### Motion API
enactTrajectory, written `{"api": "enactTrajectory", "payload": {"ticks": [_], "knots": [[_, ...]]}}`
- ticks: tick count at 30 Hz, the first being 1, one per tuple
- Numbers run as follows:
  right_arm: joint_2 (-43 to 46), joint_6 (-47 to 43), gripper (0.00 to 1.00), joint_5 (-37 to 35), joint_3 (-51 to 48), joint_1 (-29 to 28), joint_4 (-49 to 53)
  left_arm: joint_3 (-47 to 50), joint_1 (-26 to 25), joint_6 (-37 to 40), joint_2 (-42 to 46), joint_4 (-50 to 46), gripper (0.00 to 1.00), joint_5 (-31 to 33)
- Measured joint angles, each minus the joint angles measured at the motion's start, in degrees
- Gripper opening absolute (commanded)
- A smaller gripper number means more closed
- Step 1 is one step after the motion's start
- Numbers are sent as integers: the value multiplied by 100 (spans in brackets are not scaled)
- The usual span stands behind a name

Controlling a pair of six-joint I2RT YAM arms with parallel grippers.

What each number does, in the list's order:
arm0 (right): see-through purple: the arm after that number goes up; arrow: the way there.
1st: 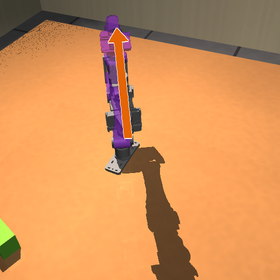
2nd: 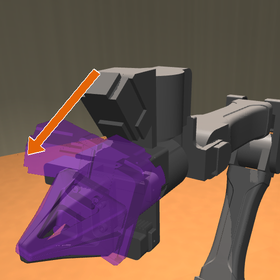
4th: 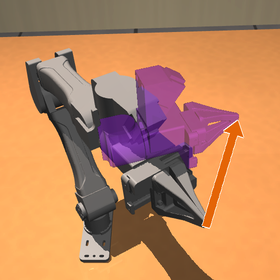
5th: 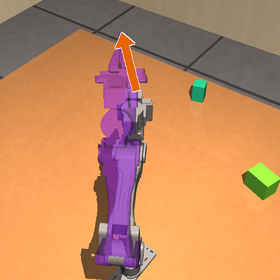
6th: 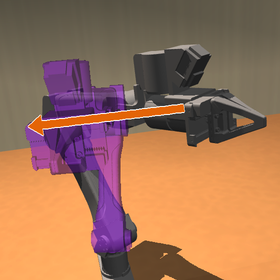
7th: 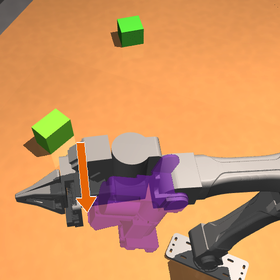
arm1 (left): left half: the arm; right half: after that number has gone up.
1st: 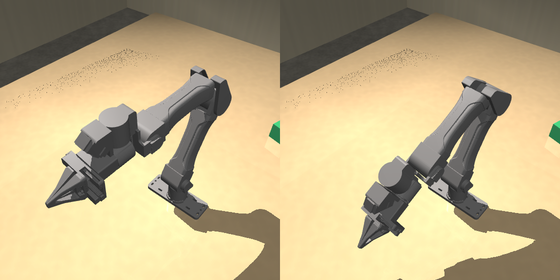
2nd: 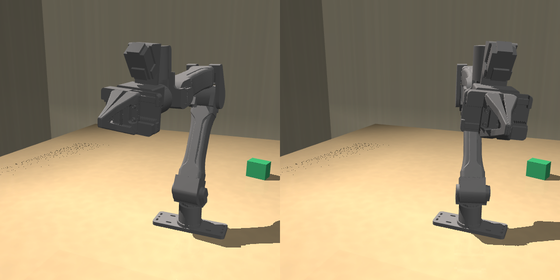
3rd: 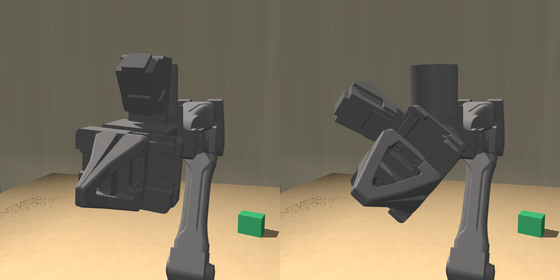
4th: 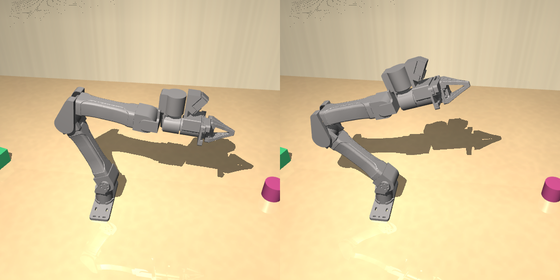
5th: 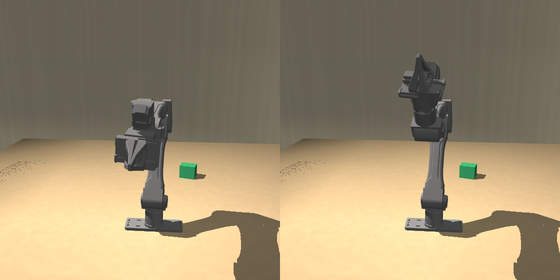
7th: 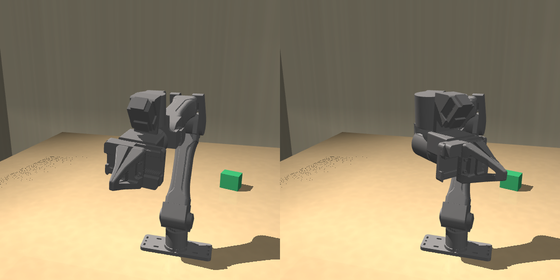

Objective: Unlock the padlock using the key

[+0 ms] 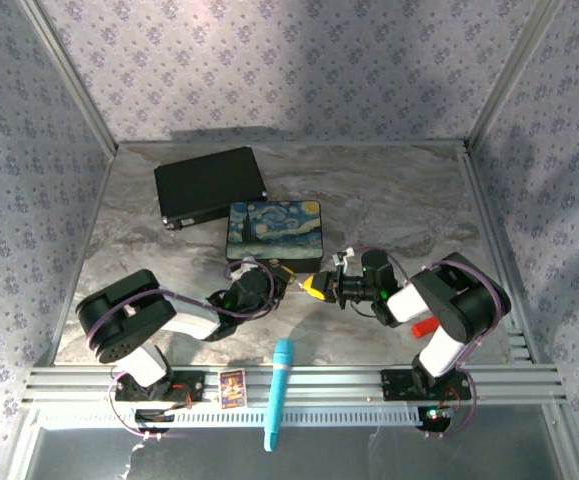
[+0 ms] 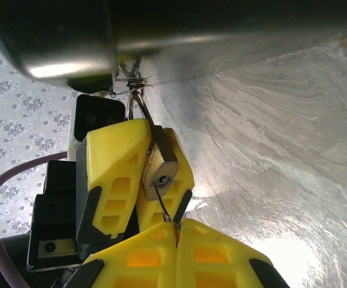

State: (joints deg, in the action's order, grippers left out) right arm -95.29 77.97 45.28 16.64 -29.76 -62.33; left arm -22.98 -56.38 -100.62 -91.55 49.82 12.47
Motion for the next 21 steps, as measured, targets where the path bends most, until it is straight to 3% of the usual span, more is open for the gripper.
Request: {"api": "enactTrajectory", "payload": {"ticks": [21], "knots": [[-332,2,0,17,284,26,31,-22,-37,-146,-232,315,0,0]]}}
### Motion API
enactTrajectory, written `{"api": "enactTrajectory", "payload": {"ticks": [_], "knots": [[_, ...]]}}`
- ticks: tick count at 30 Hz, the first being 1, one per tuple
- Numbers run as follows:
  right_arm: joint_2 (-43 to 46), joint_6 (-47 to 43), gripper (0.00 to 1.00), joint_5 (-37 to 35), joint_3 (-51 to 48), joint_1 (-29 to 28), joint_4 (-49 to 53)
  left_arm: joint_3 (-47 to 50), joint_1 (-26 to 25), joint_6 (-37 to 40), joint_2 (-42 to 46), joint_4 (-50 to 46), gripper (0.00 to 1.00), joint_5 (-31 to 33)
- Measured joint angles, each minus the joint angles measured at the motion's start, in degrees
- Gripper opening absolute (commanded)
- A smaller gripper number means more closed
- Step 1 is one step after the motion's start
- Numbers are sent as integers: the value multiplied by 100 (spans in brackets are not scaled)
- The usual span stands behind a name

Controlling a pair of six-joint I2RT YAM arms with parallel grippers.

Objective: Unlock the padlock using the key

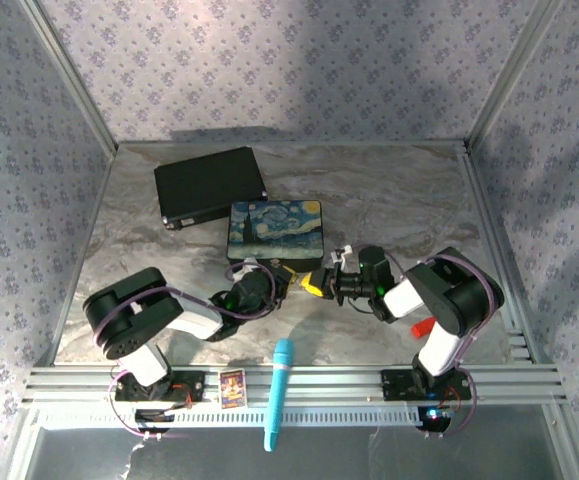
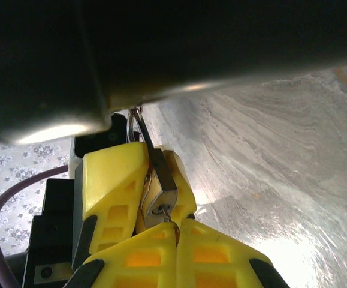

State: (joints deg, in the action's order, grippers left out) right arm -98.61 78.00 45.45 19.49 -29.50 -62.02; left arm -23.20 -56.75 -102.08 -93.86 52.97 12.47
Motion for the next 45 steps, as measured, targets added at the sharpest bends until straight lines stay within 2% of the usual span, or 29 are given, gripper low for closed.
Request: {"api": "enactTrajectory", "payload": {"ticks": [5,16,21,25,29,34,37,40,42,44,45], "knots": [[-94,20,0,26,105,0,-11,-109,-31,22,2,-205,0,22],[-81,-39,0,-205,275,-120,372,-227,-188,70,7,-529,0,487],[286,-337,8,-435,297,-205,1016,-236,-243,52,46,-647,0,533],[765,-706,14,-566,345,-286,1805,-260,-323,4,358,-1121,0,529],[1488,-1353,30,-920,483,-299,2973,-376,-354,24,798,-1939,0,420],[2446,-2232,36,-1329,634,-273,4511,-372,-326,48,984,-2387,0,400],[2804,-2887,48,-1484,780,-297,5377,-363,-319,70,984,-2496,0,382],[3038,-3832,56,-2173,1325,-636,6596,-363,-275,109,984,-2555,0,310],[3224,-4461,72,-2887,1770,-1169,7208,-363,-238,122,1001,-2603,0,223],[3495,-5080,99,-3530,2050,-1698,7423,-363,-212,157,1056,-2664,0,160],[3602,-5307,99,-3718,2081,-1840,7418,-363,-208,168,1088,-2708,0,138]]}}
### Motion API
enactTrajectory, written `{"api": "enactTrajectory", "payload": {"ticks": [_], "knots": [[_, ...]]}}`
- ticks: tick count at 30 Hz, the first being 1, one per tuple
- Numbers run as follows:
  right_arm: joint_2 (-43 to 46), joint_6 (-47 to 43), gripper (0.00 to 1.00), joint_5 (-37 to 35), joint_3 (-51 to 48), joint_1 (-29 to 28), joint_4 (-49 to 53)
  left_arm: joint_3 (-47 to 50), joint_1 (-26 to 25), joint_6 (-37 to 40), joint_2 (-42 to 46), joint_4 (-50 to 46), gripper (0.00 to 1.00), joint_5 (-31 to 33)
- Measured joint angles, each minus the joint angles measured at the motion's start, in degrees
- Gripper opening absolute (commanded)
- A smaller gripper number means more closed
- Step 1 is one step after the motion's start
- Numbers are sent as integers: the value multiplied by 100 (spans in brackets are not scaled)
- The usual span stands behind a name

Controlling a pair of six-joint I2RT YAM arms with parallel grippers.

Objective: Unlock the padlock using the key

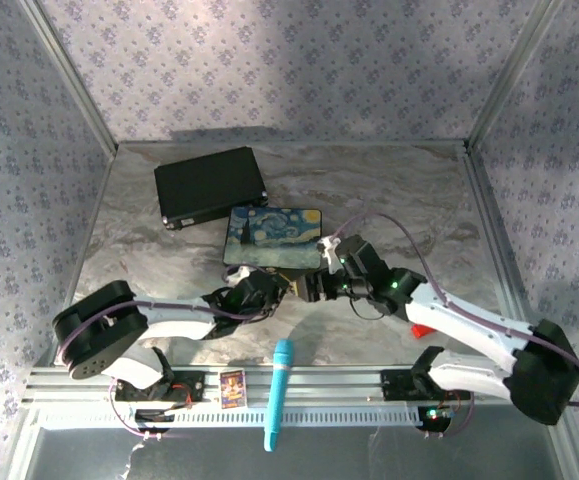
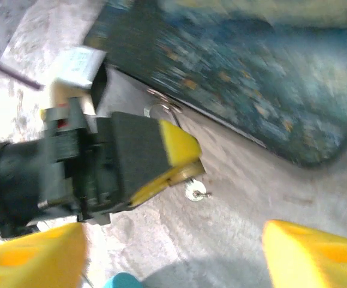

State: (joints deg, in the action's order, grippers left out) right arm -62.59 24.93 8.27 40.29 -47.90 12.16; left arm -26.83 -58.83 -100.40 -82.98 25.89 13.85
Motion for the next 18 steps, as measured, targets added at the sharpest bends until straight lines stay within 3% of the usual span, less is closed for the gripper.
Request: {"api": "enactTrajectory", "payload": {"ticks": [5,10,18], "knots": [[74,-1294,91,-455,-234,-192,-280,0,33,129,190,-256,0,-76],[-378,-2017,68,-516,-505,-264,-737,0,33,223,264,-348,0,-146],[-1047,-2789,57,-643,-643,-782,-1569,0,33,245,264,-345,0,-297]]}}
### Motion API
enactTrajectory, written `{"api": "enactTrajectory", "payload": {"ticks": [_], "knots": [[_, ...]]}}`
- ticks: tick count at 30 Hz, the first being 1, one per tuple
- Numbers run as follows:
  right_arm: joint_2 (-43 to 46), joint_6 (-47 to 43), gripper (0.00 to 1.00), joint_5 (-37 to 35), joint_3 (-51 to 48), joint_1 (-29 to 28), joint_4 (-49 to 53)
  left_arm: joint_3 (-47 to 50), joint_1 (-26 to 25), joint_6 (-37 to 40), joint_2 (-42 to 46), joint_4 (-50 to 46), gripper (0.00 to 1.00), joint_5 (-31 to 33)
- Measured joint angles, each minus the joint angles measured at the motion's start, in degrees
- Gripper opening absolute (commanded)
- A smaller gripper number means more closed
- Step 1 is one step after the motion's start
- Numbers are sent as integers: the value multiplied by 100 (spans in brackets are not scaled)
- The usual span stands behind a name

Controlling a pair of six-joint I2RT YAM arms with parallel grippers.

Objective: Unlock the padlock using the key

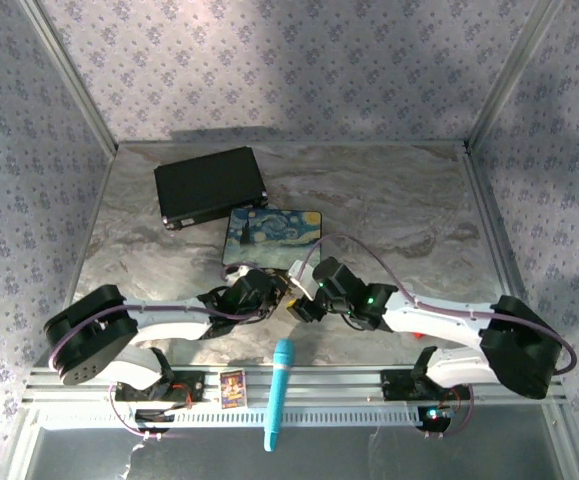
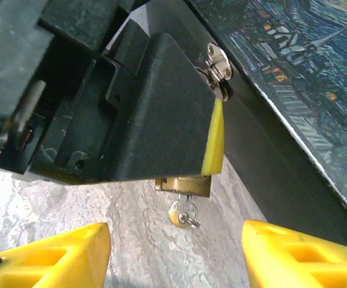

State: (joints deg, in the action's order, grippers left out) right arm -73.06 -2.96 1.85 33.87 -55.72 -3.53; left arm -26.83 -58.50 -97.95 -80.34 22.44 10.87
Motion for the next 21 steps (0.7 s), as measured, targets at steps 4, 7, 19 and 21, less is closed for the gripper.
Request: {"api": "enactTrajectory", "payload": {"ticks": [4,7,19,21], "knots": [[-179,-247,52,-146,-20,-20,-236,0,0,20,2,-2,0,-22],[-286,-389,48,-214,-20,-59,-404,0,0,46,22,0,0,-42],[-748,-741,23,-319,-68,-94,-833,0,0,85,122,-52,0,-42],[-778,-796,18,-317,-70,-94,-852,0,2,83,122,-98,0,-31]]}}
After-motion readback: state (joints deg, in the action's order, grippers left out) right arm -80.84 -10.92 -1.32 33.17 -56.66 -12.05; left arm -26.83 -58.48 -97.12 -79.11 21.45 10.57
